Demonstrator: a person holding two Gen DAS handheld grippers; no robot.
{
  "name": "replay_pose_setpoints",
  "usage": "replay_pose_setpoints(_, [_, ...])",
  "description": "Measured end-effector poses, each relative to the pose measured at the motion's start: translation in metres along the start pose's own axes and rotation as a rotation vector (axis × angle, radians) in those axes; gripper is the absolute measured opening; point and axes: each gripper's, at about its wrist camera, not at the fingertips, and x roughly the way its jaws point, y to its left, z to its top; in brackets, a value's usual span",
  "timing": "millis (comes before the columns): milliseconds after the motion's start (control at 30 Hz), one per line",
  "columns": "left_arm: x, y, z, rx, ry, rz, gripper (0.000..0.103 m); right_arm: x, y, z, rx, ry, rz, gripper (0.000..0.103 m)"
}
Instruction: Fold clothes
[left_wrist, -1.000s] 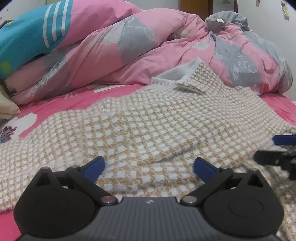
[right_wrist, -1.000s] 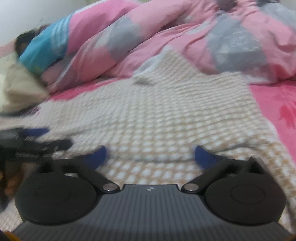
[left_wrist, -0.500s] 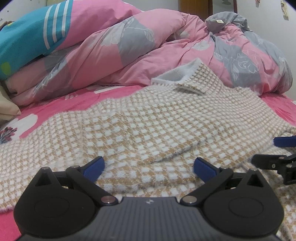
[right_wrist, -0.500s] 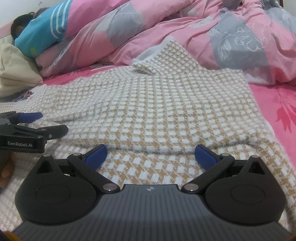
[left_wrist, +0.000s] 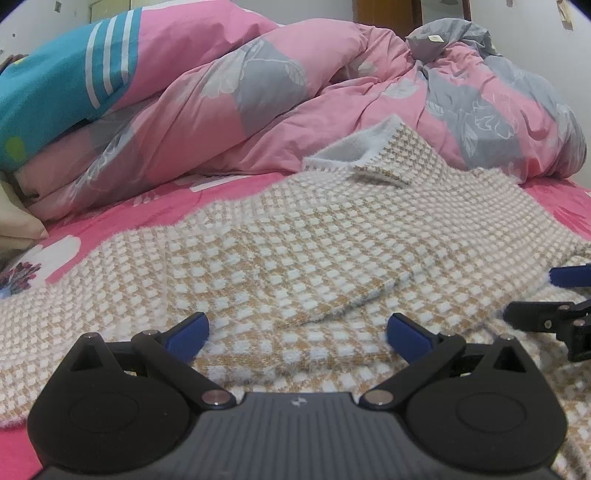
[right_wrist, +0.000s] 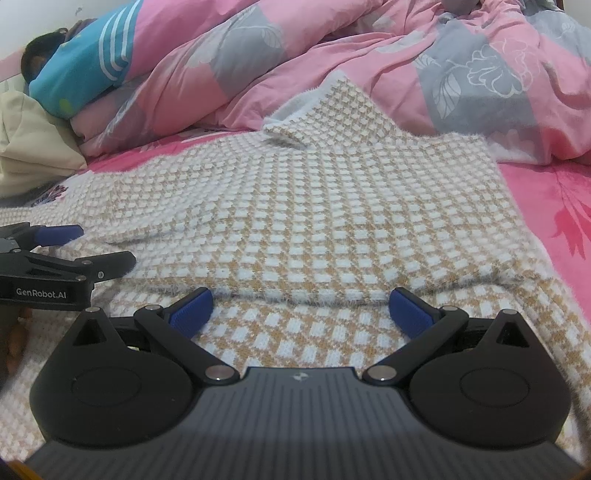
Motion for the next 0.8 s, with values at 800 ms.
replay_pose_setpoints(800, [-0.032,0.003,0.029,-0.001,-0.141,-0.023,0.103,-0.025,0.007,0.022,-0.023,-0.072,-0.021,0.102])
